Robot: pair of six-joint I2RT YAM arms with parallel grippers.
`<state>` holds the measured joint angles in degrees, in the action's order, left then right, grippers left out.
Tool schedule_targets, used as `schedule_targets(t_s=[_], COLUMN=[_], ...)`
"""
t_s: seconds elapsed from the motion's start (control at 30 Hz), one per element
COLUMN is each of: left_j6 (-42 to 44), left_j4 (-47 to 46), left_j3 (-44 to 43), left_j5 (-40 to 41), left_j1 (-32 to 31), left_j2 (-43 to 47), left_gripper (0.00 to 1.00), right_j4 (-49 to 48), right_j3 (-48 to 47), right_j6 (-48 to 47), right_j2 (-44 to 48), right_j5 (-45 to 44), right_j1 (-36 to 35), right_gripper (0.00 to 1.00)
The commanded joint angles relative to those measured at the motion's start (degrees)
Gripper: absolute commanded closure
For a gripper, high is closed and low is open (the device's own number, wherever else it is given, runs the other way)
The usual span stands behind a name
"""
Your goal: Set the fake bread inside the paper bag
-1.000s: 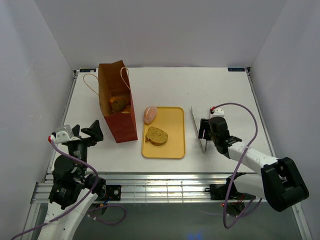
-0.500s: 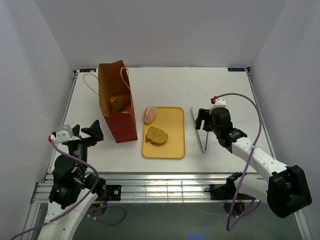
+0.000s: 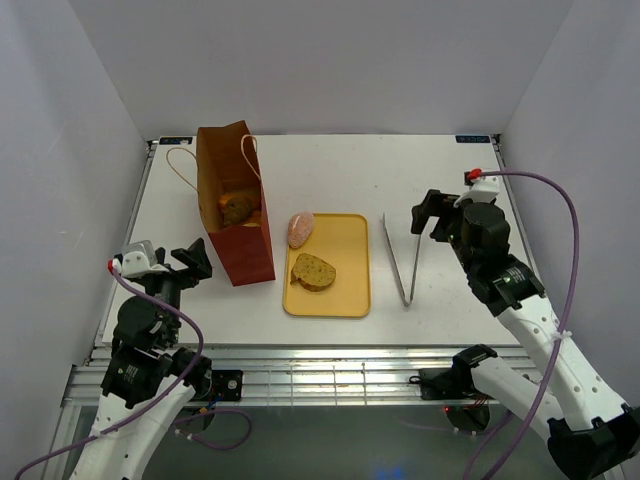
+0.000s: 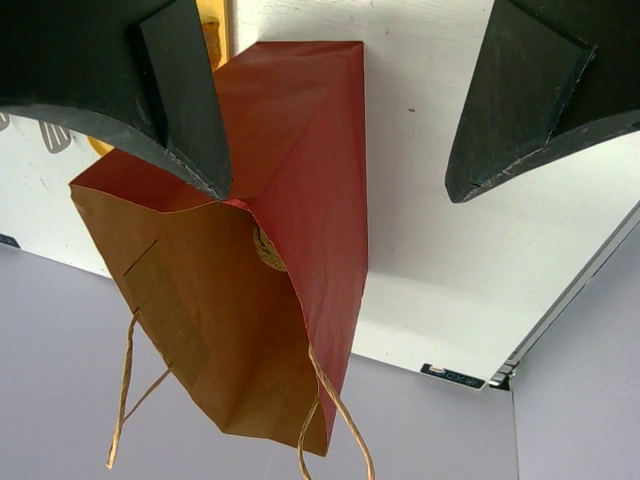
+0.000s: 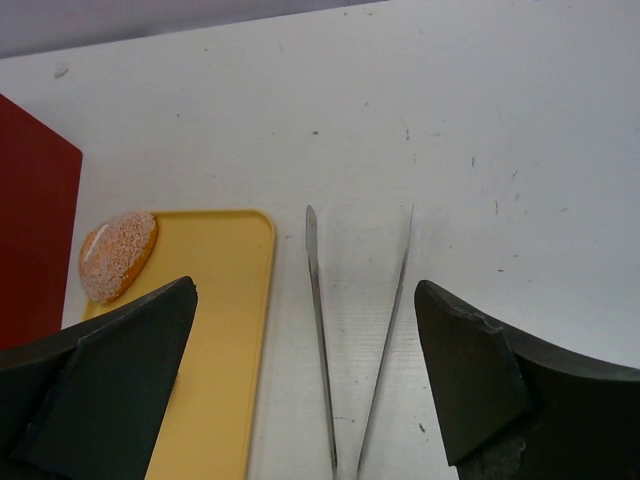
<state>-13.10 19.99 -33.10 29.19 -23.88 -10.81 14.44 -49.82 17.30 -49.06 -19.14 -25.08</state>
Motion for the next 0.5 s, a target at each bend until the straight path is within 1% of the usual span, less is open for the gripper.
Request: schedule_targets(t_s=[0.0, 0.03, 0.1, 0.3, 0.47], left_j6=[0.27, 0.36, 0.45, 0.71, 0.71], left_j4=[0.14, 0.05, 0.14, 0.14, -0.04], left_j3=[-0.56, -0.56, -0.47, -0.38, -0.3], left_j5=[-0.1, -0.01, -0.1, -1.94, -1.33], left_j1=[-0.38, -0.29, -0.29, -0.29, -0.38], left_j2=[-0.53, -0.53, -0.44, -0.18, -0.44], left_gripper=[0.02, 0.02, 0.02, 0.02, 0.02], right_j4=[3.05, 3.4, 4.28, 6.04, 5.87], right_j3=[0.95, 2.61, 3.94, 5.0, 5.26], right_j6=[-0.95, -0.78, 0.19, 1.68, 1.68], right_j2=[3.78, 4.23, 4.59, 3.09, 3.0], right_j5=[-3.36, -3.8, -4.15, -4.16, -3.72], right_j1=[0.3, 0.3, 0.3, 0.3, 0.3], right_gripper=[0.05, 0.09, 0.1, 0.1, 0.1])
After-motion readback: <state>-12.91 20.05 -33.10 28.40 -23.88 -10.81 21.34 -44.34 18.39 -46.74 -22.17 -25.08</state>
